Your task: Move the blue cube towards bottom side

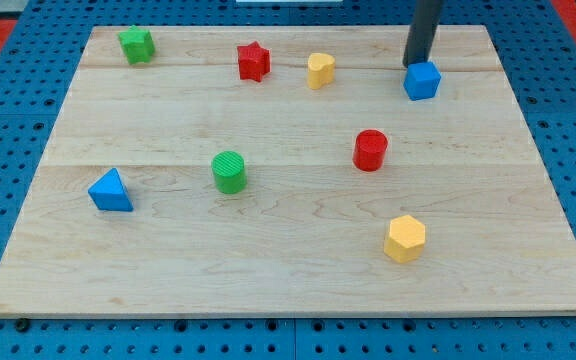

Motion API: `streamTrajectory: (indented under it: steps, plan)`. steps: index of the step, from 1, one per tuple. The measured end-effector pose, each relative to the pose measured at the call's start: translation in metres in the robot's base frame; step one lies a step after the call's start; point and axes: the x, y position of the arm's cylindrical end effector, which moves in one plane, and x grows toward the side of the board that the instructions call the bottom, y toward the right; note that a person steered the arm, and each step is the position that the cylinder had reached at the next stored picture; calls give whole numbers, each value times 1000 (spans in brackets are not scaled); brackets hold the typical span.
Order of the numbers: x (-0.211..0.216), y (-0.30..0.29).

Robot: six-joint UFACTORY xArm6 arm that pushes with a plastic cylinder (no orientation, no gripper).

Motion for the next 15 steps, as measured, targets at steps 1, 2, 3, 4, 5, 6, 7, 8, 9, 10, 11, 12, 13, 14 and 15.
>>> streamTrajectory:
  steps: [1, 2, 3, 4, 5, 6, 7, 8, 9, 10, 11, 12, 13, 14, 15]
  plan:
    - [-14, 8]
    - [-30, 42]
    - [-24, 72]
    - [-3, 71]
    - [14, 28]
    - [19, -13]
    - [19, -32]
    - [17, -86]
    - [45, -70]
    - [25, 20]
    - [17, 28]
    - [39, 19]
    - [72, 15]
    - [78, 22]
    - [77, 22]
